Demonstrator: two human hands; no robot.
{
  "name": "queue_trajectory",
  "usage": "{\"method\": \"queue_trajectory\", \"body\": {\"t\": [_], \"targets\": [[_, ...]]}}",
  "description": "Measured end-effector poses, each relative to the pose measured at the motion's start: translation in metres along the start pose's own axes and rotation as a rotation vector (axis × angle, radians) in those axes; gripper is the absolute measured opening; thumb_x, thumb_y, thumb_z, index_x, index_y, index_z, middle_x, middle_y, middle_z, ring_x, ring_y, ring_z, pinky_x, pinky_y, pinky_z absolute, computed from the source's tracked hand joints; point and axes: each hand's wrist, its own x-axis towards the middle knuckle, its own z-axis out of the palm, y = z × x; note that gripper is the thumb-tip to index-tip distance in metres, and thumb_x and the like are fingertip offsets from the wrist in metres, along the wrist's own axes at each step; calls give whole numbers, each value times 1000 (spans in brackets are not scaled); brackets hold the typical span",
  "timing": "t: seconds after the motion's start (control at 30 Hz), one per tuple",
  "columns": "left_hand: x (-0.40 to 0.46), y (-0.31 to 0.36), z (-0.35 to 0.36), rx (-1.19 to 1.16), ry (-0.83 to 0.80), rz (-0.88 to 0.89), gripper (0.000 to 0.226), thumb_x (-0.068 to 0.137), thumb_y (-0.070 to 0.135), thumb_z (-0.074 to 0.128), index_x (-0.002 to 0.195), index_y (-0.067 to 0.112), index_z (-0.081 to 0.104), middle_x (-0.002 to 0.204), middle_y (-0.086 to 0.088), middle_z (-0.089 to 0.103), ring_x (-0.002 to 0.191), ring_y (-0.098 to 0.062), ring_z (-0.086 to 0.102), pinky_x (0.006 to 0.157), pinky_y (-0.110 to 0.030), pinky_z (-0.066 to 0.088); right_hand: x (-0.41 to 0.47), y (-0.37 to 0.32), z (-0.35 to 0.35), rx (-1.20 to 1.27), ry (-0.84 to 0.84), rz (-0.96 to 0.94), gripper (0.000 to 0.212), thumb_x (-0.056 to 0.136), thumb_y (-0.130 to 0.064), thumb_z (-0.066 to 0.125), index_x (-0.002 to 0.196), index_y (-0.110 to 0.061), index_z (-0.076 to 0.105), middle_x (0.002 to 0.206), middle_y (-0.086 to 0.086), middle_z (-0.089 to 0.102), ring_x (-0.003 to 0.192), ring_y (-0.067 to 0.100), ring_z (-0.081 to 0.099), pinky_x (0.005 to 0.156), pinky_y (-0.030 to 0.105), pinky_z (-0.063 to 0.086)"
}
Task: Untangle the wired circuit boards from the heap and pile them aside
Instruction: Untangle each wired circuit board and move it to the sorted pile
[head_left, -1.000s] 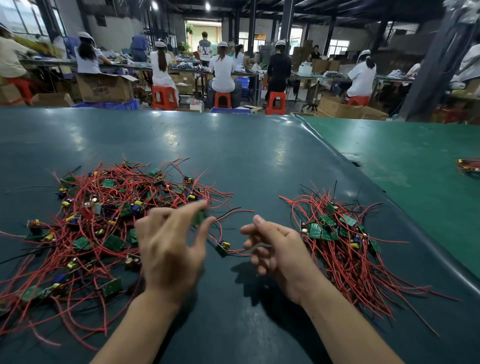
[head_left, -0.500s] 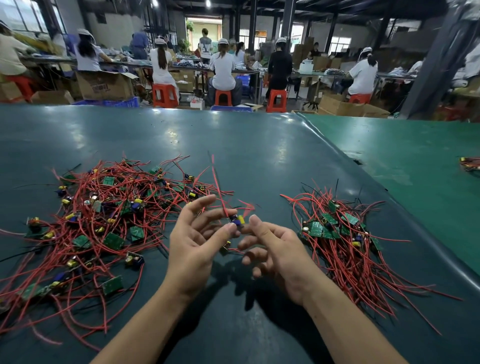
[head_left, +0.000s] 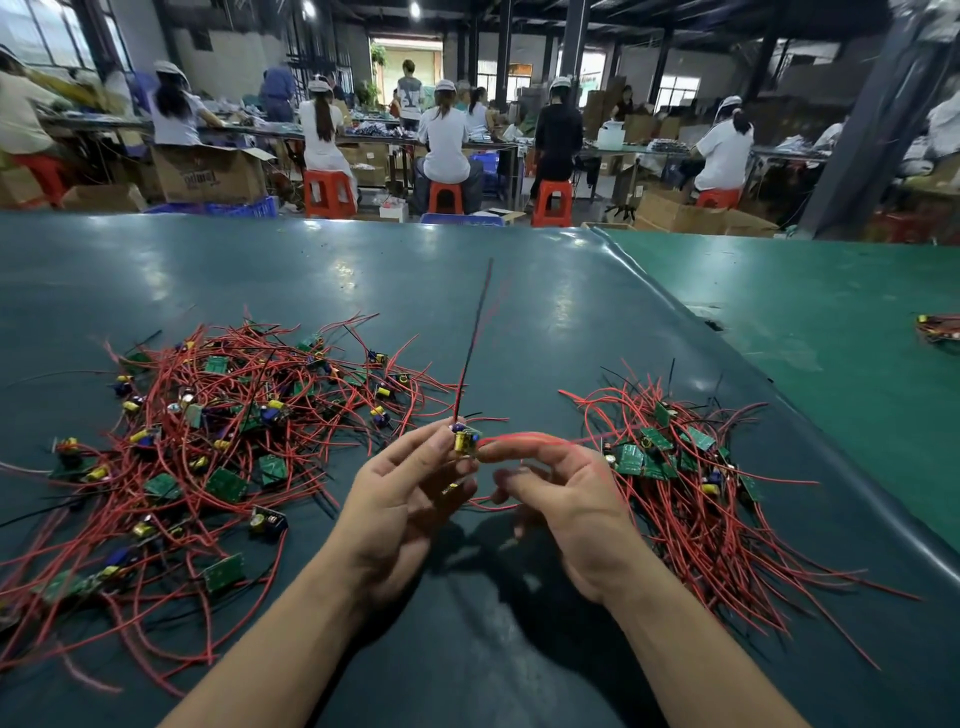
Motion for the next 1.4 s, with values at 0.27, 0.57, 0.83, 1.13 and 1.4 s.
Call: {"method": "queue_trajectory", "body": {"t": [0.27, 0.57, 0.83, 1.13, 1.4], "targets": [[-6, -7, 6, 181, -42, -116, 19, 80, 14, 64, 94, 1, 64, 73, -9, 65, 59, -17, 63, 57, -27, 57, -1, 3, 3, 38, 34, 25, 19, 78, -26, 71, 91, -15, 80, 62, -6, 66, 51, 3, 56, 46, 13, 42], [-2, -8, -1, 271, -135, -208, 24, 74, 18, 70, 93, 3, 73, 88, -15, 69, 72, -24, 67, 74, -32, 57, 4, 10, 2, 8, 154, 91, 26, 97, -24, 57, 85, -15, 78, 55, 4, 46, 46, 16, 37, 46, 20, 29], [-4, -4, 0, 314, -176, -240, 12, 72, 11, 71, 82, 5, 68, 79, -9, 62, 70, -19, 55, 68, -30, 49, 4, 1, -6, -32, 116, 93, 26, 97, -19, 58, 82, -9, 77, 45, -7, 30, 37, 7, 21, 40, 15, 19], [-8, -4, -4, 269, -420, -338, 9, 64, 15, 72, 59, 14, 65, 72, -3, 63, 51, -9, 50, 52, -26, 48, 16, -8, -22, 234, 391, 3, 30, 100, -8, 49, 94, 19, 58, 46, -7, 49, 31, 5, 23, 34, 13, 22], [-6, -4, -9, 231, -525, -376, 30, 55, 23, 90, 59, 14, 62, 65, -1, 59, 48, -12, 48, 52, -24, 45, 17, -6, -20, 373, 447, 47, 34, 101, -14, 47, 74, -2, 63, 47, -5, 36, 33, 5, 25, 32, 15, 22]]}}
